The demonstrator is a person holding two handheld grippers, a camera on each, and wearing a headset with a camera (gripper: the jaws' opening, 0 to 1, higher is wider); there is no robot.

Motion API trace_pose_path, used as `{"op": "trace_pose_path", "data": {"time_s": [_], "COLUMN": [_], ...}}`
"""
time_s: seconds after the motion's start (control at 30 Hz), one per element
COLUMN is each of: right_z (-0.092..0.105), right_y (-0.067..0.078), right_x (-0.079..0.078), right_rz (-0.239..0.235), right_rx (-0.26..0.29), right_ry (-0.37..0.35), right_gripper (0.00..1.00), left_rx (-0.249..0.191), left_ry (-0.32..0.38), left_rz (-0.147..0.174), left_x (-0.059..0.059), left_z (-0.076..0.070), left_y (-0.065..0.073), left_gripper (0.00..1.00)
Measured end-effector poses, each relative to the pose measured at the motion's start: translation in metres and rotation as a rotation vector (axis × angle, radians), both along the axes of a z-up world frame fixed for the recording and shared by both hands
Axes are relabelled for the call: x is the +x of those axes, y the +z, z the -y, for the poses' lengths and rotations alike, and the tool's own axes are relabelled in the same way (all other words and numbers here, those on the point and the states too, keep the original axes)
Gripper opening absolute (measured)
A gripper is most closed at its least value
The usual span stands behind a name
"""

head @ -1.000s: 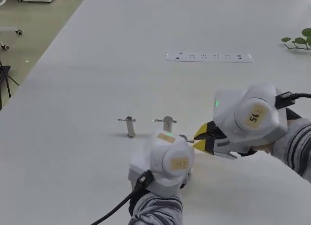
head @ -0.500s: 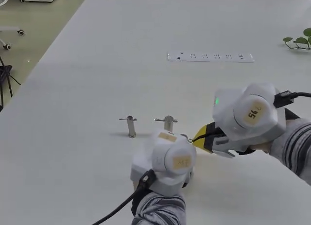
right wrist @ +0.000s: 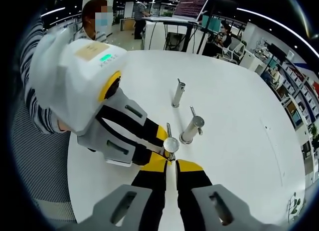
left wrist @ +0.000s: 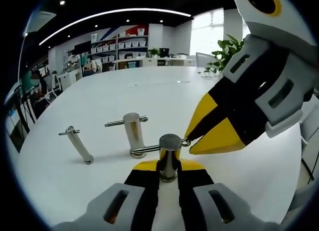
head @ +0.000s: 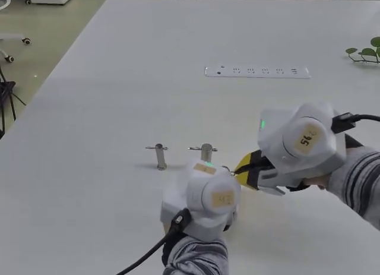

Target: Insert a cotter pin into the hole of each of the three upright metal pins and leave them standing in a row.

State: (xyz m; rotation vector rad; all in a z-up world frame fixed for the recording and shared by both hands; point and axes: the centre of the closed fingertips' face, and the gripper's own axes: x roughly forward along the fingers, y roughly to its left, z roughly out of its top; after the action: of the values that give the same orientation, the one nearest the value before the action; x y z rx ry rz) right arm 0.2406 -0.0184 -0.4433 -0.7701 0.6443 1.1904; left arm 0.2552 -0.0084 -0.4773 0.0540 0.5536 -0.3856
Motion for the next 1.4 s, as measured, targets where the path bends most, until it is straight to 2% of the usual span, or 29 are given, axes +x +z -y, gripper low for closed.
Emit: {"op": "trace_pose_path", "data": {"time_s": [0.1, 0.17, 0.2, 0.23, 0.37, 0.57, 0.7, 0.87, 0.93, 1.0, 1.03, 1.3, 1.4], "right_z": [-0.001, -0.002, -0.002, -0.004, -0.011, -0.022, -0.026, -0.028, -0.028, -0.028, -0.028, -0.027, -0.024], "right_y": [0.0, 0.001, 0.002, 0.003, 0.006, 0.003, -0.005, -0.009, -0.01, -0.01, -0.01, -0.009, -0.002], "right_x": [0.001, 0.001, 0.001, 0.001, 0.002, 0.002, 0.005, 0.005, 0.006, 0.007, 0.006, 0.004, 0.008], "right_rz": [-0.006, -0.015, -0.017, -0.023, -0.051, -0.105, -0.12, -0.144, -0.144, -0.144, -0.145, -0.142, -0.144], "right_rx": [0.009, 0.019, 0.022, 0.03, 0.07, 0.107, 0.1, 0.105, 0.103, 0.103, 0.101, 0.073, 0.088], "right_ry": [-0.006, -0.013, -0.014, -0.014, -0.038, -0.059, -0.07, -0.076, -0.082, -0.076, -0.075, -0.017, -0.018], "right_gripper": [0.04, 0.06, 0.07, 0.07, 0.12, 0.14, 0.14, 0.12, 0.1, 0.09, 0.09, 0.08, 0.08], "left_rx": [0.006, 0.001, 0.0, -0.005, 0.028, -0.004, -0.004, -0.03, -0.057, -0.099, -0.105, -0.1, -0.1], "left_ry": [-0.012, -0.013, -0.015, -0.028, -0.09, -0.118, -0.155, -0.19, -0.192, -0.175, -0.172, -0.199, -0.204], "left_rz": [-0.008, -0.07, -0.052, -0.049, -0.027, -0.006, 0.005, 0.018, 0.026, 0.008, 0.008, 0.039, 0.049], "left_x": [-0.001, -0.006, -0.004, -0.006, -0.013, -0.015, -0.018, -0.022, -0.022, -0.023, -0.022, -0.026, -0.028], "left_z": [0.0, -0.002, -0.004, -0.003, -0.003, -0.006, -0.007, -0.007, -0.007, -0.008, -0.009, -0.023, -0.03], "left_y": [-0.002, -0.012, -0.01, -0.01, -0.008, -0.002, 0.003, 0.01, 0.013, 0.015, 0.015, 0.028, 0.032], "left_gripper": [0.1, 0.13, 0.16, 0.18, 0.26, 0.33, 0.35, 0.41, 0.42, 0.44, 0.45, 0.52, 0.56]}}
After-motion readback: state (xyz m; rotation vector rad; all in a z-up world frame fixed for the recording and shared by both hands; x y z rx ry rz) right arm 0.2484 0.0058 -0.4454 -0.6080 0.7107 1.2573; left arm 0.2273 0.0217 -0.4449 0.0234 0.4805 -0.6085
